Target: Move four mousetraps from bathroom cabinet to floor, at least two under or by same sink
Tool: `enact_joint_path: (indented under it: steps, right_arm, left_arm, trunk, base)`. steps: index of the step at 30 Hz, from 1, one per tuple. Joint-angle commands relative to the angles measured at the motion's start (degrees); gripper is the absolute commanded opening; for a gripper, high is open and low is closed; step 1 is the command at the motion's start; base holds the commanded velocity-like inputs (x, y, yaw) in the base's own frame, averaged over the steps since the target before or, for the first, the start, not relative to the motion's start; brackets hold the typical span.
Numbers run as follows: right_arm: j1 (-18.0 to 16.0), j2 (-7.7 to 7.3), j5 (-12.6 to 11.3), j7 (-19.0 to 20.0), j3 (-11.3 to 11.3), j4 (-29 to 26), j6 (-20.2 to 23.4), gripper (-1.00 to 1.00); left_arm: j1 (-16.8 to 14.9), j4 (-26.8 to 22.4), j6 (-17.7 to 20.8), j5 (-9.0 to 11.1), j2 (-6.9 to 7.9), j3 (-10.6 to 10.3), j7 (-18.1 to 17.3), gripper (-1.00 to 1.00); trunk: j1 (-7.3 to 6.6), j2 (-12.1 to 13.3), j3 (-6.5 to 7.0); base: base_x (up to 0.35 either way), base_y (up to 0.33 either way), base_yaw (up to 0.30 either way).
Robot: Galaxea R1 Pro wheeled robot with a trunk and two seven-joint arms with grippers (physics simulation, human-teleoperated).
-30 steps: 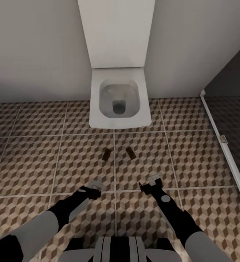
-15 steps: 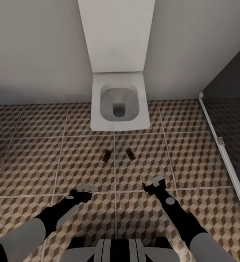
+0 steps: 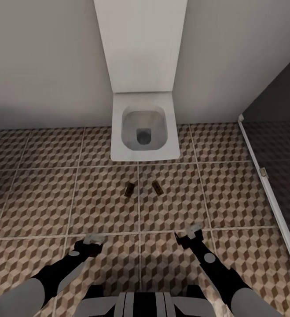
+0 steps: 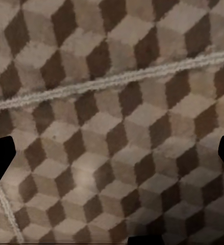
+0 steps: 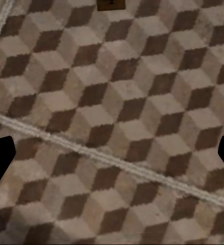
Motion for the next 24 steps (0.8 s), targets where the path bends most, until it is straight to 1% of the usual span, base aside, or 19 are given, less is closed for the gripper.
enact_joint_path:
  steps: [1, 3, 4, 5, 9, 10, 13, 15, 19, 20, 24]
  right_arm:
    - [-0.02, -0.03, 0.42, -0.03, 0.09, 0.47, -0.36, 1.0]
    - [-0.02, 0.02, 0.39, 0.01, 0.09, 2.48, -0.93, 1.0]
    - [-0.02, 0.22, 0.31, -0.02, 0.07, 5.61, -1.81, 1.0]
    - [-0.02, 0.26, 0.07, -0.03, 0.03, 7.5, -2.87, 1.0]
    - [-0.02, 0.28, -0.96, -0.09, 0.0, 10.48, -6.34, 1.0]
    - [-0.02, 0.27, -1.66, -0.12, -0.01, 11.65, -8.25, 1.0]
    - [-0.02, 0.24, -2.76, -0.13, -0.02, 13.52, -10.57, 1.0]
    - [-0.02, 0.18, -3.88, -0.09, -0.03, 15.5, -12.08, 1.0]
    - [-0.02, 0.08, -5.23, 0.02, -0.03, 17.3, -13.14, 1.0]
    - [-0.02, 0.05, -5.7, 0.06, -0.03, 17.8, -13.41, 1.0]
    - [-0.02, -0.04, -6.28, 0.1, -0.03, 18.32, -13.65, 1.0]
  left_arm:
    - [0.07, 0.14, -0.16, 0.41, 0.09, -0.48, 0.52, 1.0]
    - [0.48, 1.27, -1.0, 0.44, 0.05, -0.56, 0.45, 1.0]
    - [0.84, 2.88, -1.62, 0.47, -0.16, -0.65, 0.05, 1.0]
    - [1.0, 3.97, -2.04, 0.48, -0.31, -0.69, -0.37, 1.0]
    - [1.18, 6.05, -3.48, 0.51, -0.56, -0.72, -1.93, 1.0]
    - [1.29, 7.15, -4.5, 0.54, -0.63, -0.73, -3.04, 1.0]
    - [1.44, 9.13, -6.04, 0.56, -0.82, -0.74, -4.76, 1.0]
    - [1.53, 11.43, -7.26, 0.57, -1.33, -0.74, -6.29, 1.0]
    - [1.6, 14.89, -8.34, 0.58, -2.04, -0.75, -7.62, 1.0]
    - [1.64, 16.7, -8.95, 0.58, -2.48, -0.75, -8.03, 1.0]
    - [1.68, 20.24, -11.14, 0.59, -3.31, -0.75, -8.46, 1.0]
  trunk:
    - [-0.23, 0.4, 0.16]
    - [-0.67, 1.2, 0.52]
    - [-0.89, 1.6, 0.7]
    - [-1.11, 2.01, 0.88]
    - [-1.99, 3.61, 1.6]
    - [-2.21, 4.01, 1.78]
    - [-2.86, 5.21, 2.32]
    - [-3.3, 6.02, 2.67]
    - [-4.18, 7.62, 3.39]
    - [-4.4, 8.02, 3.57]
    - [-5.28, 9.63, 4.29]
  base:
    - [0.0, 0.0, 0.0]
    - [0.0, 0.0, 0.0]
    - [0.0, 0.0, 0.0]
    - [0.0, 0.0, 0.0]
    - [0.0, 0.0, 0.0]
    - [0.0, 0.0, 0.0]
    - [0.0, 0.0, 0.0]
    - [0.0, 0.0, 0.0]
    - [0.0, 0.0, 0.0]
    - [0.0, 0.0, 0.0]
    - [0.0, 0.0, 0.0]
